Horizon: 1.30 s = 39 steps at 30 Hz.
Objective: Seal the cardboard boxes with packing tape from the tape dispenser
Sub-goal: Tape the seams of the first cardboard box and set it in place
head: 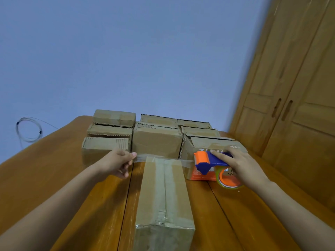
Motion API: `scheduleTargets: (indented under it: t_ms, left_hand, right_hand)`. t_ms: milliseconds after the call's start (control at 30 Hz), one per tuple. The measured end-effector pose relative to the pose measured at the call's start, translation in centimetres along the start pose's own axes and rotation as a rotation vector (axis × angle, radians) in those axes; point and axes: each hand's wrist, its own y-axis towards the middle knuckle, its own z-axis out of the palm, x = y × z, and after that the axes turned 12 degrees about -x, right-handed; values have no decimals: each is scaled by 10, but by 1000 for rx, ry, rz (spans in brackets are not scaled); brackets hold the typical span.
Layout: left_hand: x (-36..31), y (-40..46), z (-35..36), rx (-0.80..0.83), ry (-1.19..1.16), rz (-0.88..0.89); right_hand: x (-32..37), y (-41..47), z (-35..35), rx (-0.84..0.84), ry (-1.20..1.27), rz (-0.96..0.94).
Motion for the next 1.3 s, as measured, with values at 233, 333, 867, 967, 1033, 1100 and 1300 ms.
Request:
scheduleTargets:
  t_ms: [233, 333, 867, 967, 1033, 1100, 1300]
  left_hand:
    - [9, -4, 8, -6, -69, -23]
    - [16, -7, 19, -23, -98, -50]
    - [23, -19, 63, -222, -177, 0]
    - [31, -22, 67, -178, -143, -125]
    - [33, -23, 71, -146, -198, -187]
    - [30, -24, 70, -134, -218, -206]
    - [13, -22, 48, -236, 23, -96]
  right_hand:
    - [18, -23, 17, -56, -8, 47]
    - [29, -30, 22, -68, 9, 76]
    - [66, -29, 39, -38, 105, 165]
    - [68, -30, 38, -34, 102, 172]
    - [69, -30, 37, -32, 113, 176]
    - [69, -30, 36, -29, 105, 180]
    - [70, -29, 31, -60, 54, 175]
